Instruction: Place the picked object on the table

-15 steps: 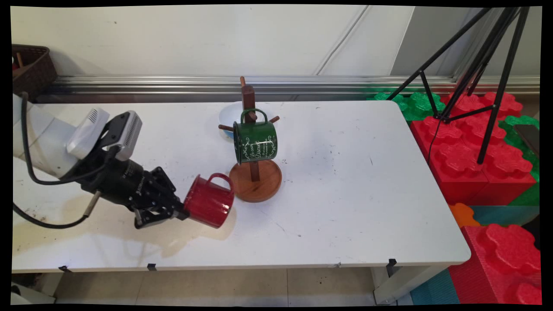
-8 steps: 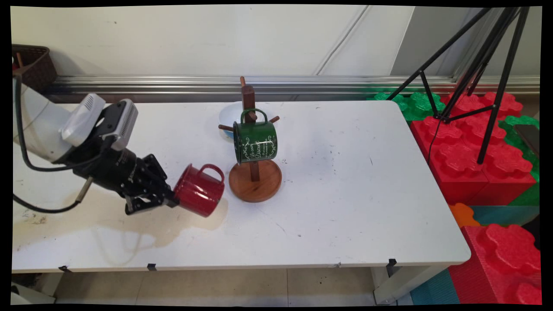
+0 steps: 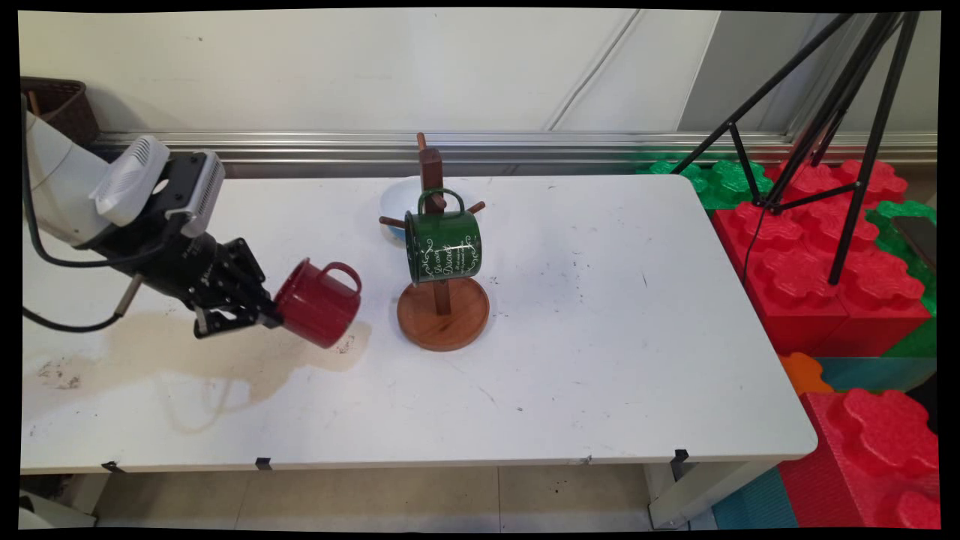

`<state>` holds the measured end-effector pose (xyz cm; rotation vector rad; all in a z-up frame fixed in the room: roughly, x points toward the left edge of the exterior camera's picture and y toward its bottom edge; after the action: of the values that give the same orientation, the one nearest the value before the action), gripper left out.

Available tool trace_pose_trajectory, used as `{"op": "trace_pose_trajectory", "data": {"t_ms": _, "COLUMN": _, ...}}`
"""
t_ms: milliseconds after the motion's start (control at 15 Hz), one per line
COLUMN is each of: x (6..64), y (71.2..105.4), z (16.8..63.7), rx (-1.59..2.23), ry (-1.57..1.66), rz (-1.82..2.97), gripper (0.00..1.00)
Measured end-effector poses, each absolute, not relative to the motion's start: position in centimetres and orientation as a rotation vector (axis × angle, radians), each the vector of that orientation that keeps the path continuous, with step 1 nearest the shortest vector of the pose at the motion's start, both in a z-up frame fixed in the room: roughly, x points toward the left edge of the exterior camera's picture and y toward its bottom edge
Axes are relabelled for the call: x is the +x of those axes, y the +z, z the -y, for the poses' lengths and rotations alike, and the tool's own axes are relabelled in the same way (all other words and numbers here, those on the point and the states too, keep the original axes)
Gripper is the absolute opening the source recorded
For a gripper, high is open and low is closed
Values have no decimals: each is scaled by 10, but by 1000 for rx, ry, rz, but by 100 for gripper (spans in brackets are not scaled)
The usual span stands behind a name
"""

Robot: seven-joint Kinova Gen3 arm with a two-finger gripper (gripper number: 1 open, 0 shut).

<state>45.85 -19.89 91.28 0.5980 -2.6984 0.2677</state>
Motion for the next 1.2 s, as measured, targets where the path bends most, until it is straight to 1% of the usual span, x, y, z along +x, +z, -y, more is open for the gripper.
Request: {"op": "trace_pose_trajectory", "data": {"t_ms": 1200, "x": 504, "y": 895, "z": 239, "rx": 557, "ry": 434, "rz": 2902, "gripper": 0}}
